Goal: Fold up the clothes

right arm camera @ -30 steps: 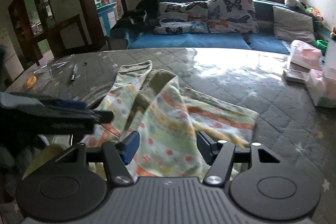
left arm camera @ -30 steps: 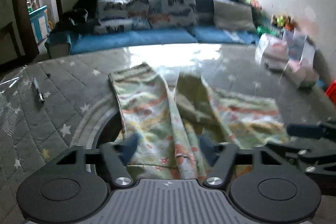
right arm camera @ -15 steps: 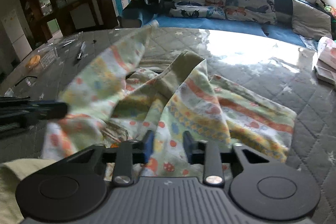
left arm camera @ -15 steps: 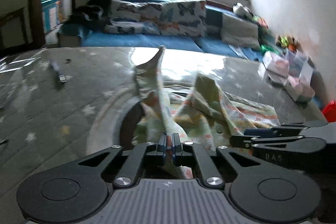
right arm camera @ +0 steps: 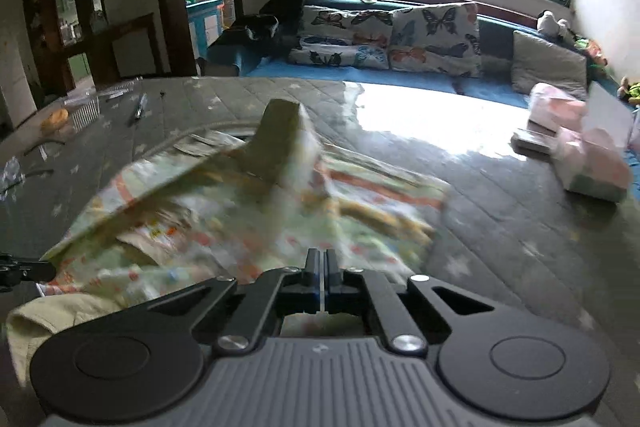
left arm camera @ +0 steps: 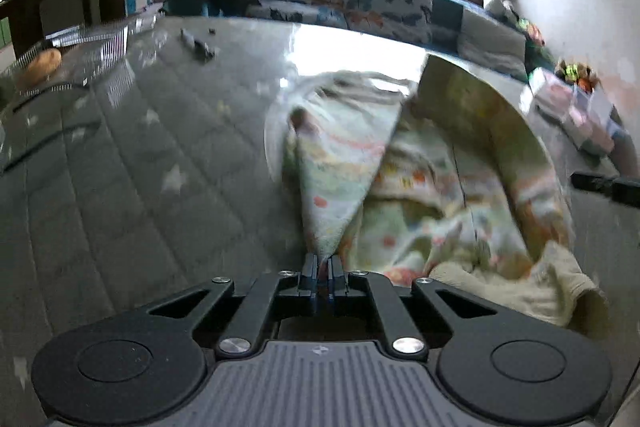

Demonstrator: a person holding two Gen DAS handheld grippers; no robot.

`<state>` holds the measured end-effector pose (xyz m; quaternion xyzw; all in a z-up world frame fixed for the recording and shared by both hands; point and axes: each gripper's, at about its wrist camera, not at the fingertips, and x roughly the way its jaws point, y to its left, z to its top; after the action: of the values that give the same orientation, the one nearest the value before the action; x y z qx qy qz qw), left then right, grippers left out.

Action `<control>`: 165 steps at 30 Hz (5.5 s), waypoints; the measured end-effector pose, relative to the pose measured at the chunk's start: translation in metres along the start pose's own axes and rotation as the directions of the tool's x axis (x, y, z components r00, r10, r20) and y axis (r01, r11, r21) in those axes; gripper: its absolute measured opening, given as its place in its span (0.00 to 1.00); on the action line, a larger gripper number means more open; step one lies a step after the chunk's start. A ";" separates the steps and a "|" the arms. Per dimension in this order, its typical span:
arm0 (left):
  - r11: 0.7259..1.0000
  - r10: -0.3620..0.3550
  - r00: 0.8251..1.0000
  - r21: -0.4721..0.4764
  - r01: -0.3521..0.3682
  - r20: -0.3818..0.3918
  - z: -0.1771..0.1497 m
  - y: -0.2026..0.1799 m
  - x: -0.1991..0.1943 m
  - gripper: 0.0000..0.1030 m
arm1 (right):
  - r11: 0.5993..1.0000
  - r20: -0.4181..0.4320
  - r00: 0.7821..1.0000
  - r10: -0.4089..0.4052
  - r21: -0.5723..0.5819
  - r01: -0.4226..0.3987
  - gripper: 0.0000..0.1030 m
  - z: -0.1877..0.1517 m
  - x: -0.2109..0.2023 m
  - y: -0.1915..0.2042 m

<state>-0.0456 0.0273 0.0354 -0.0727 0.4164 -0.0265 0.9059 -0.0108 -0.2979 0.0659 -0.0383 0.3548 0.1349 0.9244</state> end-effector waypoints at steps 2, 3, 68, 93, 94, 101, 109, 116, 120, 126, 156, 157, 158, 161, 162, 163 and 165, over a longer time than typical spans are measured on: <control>1.000 -0.011 1.000 0.001 0.011 -0.013 -0.005 0.001 -0.003 0.06 | 1.000 -0.022 1.000 0.002 0.012 -0.001 0.01 -0.008 -0.010 -0.007; 1.000 -0.013 1.000 0.002 0.013 -0.016 -0.005 0.002 -0.004 0.06 | 1.000 -0.030 1.000 0.003 0.015 -0.003 0.02 -0.010 -0.014 -0.009; 0.989 0.101 0.988 0.100 -0.113 0.119 0.092 -0.020 0.086 0.05 | 0.940 -0.008 0.970 -0.244 0.242 0.239 0.04 -0.041 -0.032 -0.093; 0.980 0.038 0.989 0.187 -0.064 0.142 0.082 -0.056 0.065 0.40 | 0.932 0.028 0.952 -0.304 0.214 0.292 0.32 -0.038 -0.034 -0.100; 0.978 0.033 0.991 0.201 -0.059 0.134 0.083 -0.063 0.070 0.40 | 0.938 0.021 0.954 -0.298 0.194 0.289 0.36 -0.039 -0.030 -0.098; 0.970 0.039 0.994 0.234 -0.062 0.101 0.089 -0.079 0.095 0.43 | 0.916 -0.097 0.931 -0.351 0.173 0.363 0.38 -0.062 -0.026 -0.105; 0.972 0.072 0.993 0.218 -0.090 0.089 0.090 -0.068 0.104 0.44 | 0.837 -0.171 0.877 -0.450 0.261 0.480 0.40 -0.096 -0.060 -0.126; 0.971 0.084 0.993 0.216 -0.101 0.087 0.089 -0.066 0.104 0.44 | 0.875 -0.089 0.915 -0.394 0.268 0.403 0.40 -0.085 -0.069 -0.123; 0.972 0.083 0.993 0.213 -0.098 0.081 0.088 -0.067 0.105 0.45 | 0.931 -0.118 0.952 -0.284 0.204 0.303 0.39 -0.076 -0.047 -0.112; 0.973 0.081 0.994 0.209 -0.096 0.077 0.088 -0.067 0.106 0.47 | 0.950 -0.131 0.961 -0.244 0.167 0.264 0.34 -0.074 -0.025 -0.105; 0.963 0.031 0.993 0.262 -0.061 0.115 0.077 -0.080 0.098 1.00 | 0.886 -0.079 0.927 -0.366 0.277 0.373 0.50 -0.082 -0.031 -0.147; 0.963 0.039 0.992 0.261 -0.070 0.123 0.079 -0.079 0.097 1.00 | 0.888 -0.073 0.929 -0.362 0.275 0.368 0.50 -0.080 -0.031 -0.146; 0.963 0.050 0.990 0.257 -0.082 0.131 0.081 -0.078 0.098 1.00 | 0.892 -0.067 0.931 -0.358 0.269 0.363 0.51 -0.078 -0.031 -0.144; 0.965 0.086 0.987 0.236 -0.117 0.135 0.092 -0.075 0.105 1.00 | 0.909 -0.061 0.941 -0.334 0.244 0.339 0.61 -0.074 -0.025 -0.136; 0.964 0.098 0.986 0.234 -0.128 0.136 0.095 -0.075 0.108 1.00 | 0.913 -0.061 0.943 -0.327 0.236 0.332 0.66 -0.073 -0.022 -0.133; 0.962 0.107 0.985 0.236 -0.138 0.137 0.099 -0.076 0.111 1.00 | 0.915 -0.064 0.943 -0.325 0.232 0.331 0.68 -0.073 -0.019 -0.131; 0.955 0.116 0.983 0.255 -0.149 0.140 0.104 -0.079 0.119 1.00 | 0.918 -0.070 0.946 -0.316 0.230 0.324 0.70 -0.073 -0.014 -0.128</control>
<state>0.1119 -0.0523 0.0246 0.0754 0.3562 -0.0163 0.9312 -0.0325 -0.4363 0.0177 0.0135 0.3719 -0.0622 0.9261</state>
